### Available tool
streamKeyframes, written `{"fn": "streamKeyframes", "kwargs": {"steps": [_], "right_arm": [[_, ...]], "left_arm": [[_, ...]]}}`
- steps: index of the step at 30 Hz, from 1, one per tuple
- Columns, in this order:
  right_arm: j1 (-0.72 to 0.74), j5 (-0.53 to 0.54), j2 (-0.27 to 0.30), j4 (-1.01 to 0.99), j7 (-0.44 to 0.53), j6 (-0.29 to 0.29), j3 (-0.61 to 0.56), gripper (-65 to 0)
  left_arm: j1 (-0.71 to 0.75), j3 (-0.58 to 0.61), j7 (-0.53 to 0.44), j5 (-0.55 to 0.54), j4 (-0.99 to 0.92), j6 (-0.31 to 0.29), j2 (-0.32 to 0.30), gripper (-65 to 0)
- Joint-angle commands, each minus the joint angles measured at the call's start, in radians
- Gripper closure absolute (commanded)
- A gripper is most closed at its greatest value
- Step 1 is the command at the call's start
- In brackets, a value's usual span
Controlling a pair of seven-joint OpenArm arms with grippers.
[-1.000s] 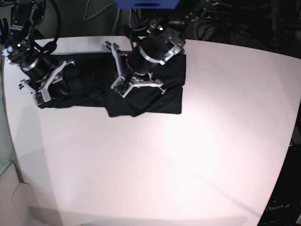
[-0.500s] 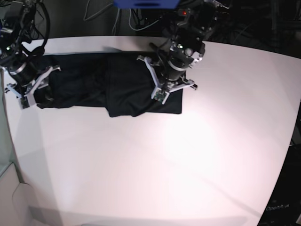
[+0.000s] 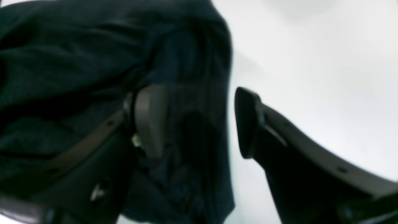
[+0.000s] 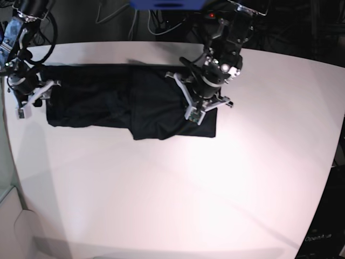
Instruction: Fold the T-shirt properly
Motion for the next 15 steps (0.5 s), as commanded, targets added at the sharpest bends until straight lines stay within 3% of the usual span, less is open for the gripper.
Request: {"fn": "streamKeyframes", "kwargs": {"steps": [1, 9, 15], "right_arm": [[0.008, 0.008, 0.017, -0.007, 0.011, 0.006, 0.006, -35.7], [0.02, 0.007, 0.017, -0.045, 0.038, 0.006, 0.002, -35.7], [0.02, 0.007, -0.041, -0.045, 0.037, 0.006, -0.001, -35.2]], "left_arm": [[0.004, -0.009, 0.073, 0.03, -0.006, 0.021, -0.015, 0.0], [0.004, -0.015, 0.073, 0.03, -0.008, 0.021, -0.016, 0.0], [0.003, -0.015, 0.073, 0.03, -0.005, 0.021, -0.015, 0.0]]}}
